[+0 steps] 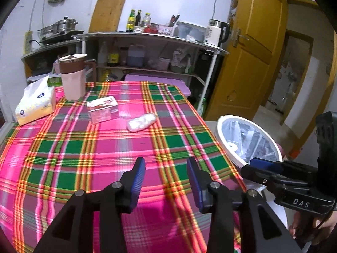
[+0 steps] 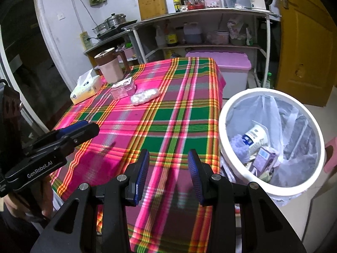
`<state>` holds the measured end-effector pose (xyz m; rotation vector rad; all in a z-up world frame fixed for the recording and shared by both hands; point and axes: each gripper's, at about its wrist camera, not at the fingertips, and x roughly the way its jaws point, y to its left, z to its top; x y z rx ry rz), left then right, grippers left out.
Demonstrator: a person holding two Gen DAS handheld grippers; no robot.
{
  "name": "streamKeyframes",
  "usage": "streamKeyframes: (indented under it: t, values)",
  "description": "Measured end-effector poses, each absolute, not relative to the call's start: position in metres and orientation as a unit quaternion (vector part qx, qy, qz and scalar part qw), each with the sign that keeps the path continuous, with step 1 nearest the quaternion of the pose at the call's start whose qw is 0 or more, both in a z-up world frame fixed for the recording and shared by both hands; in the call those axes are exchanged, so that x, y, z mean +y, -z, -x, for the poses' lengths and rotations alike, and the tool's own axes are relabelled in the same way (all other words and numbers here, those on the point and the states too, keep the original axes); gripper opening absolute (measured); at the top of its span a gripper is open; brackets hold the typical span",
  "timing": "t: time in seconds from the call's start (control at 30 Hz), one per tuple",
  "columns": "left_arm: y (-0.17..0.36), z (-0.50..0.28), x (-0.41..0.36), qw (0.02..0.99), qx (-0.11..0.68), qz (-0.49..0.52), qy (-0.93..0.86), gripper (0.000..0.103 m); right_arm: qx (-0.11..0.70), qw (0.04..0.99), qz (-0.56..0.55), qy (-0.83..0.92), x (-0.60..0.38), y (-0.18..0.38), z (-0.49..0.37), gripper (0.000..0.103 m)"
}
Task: Collect trash
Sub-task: 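Move both open tools back over the table, then grasp the pink strawberry milk carton with the left tool while the right tool grasps the clear plastic bag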
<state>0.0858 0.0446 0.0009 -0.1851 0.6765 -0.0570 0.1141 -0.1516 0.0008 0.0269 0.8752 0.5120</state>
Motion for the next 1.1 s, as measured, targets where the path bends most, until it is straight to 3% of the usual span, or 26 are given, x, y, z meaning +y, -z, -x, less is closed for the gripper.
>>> streamKeyframes:
  t: [1.1]
  values:
    - [0.017, -0.140, 0.148, 0.936, 0.341, 0.078, -0.029, 0.041, 0.467, 0.845, -0.015, -0.260, -0.039, 0.029, -0.213, 0.039]
